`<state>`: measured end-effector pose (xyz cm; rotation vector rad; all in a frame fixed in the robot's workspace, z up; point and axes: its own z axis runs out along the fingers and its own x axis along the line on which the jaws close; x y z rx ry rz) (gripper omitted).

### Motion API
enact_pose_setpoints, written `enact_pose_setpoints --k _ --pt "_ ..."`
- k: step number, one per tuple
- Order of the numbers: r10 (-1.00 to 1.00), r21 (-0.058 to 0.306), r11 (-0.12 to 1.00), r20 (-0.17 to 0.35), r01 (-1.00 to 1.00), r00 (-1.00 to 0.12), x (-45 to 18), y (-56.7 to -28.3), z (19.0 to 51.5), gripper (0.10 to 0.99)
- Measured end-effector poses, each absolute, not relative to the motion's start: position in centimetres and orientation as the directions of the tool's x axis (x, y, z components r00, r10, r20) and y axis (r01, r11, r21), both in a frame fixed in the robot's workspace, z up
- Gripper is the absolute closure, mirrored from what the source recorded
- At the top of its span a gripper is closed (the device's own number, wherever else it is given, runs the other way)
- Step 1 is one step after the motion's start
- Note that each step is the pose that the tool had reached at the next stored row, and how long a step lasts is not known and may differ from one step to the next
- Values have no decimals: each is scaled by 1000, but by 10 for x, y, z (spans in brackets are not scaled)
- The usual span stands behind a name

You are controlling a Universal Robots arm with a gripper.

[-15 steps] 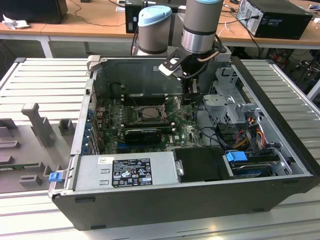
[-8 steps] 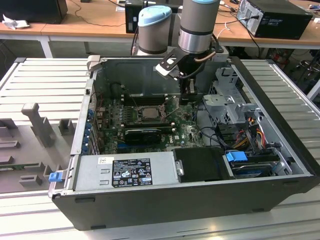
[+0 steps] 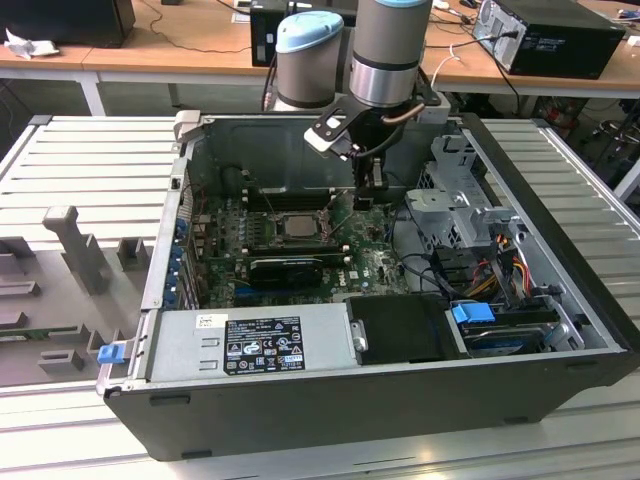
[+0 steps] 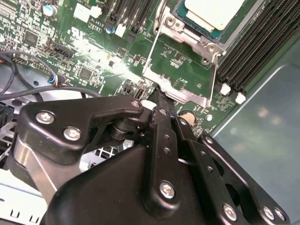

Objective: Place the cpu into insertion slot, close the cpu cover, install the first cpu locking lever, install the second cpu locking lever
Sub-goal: 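Close the cpu cover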

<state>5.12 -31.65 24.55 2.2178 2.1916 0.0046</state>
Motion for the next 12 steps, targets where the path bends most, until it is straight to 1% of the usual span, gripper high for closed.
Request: enact_pose_setpoints --k 12 --pt "1000 19 -12 -15 1000 12 45 -316 245 980"
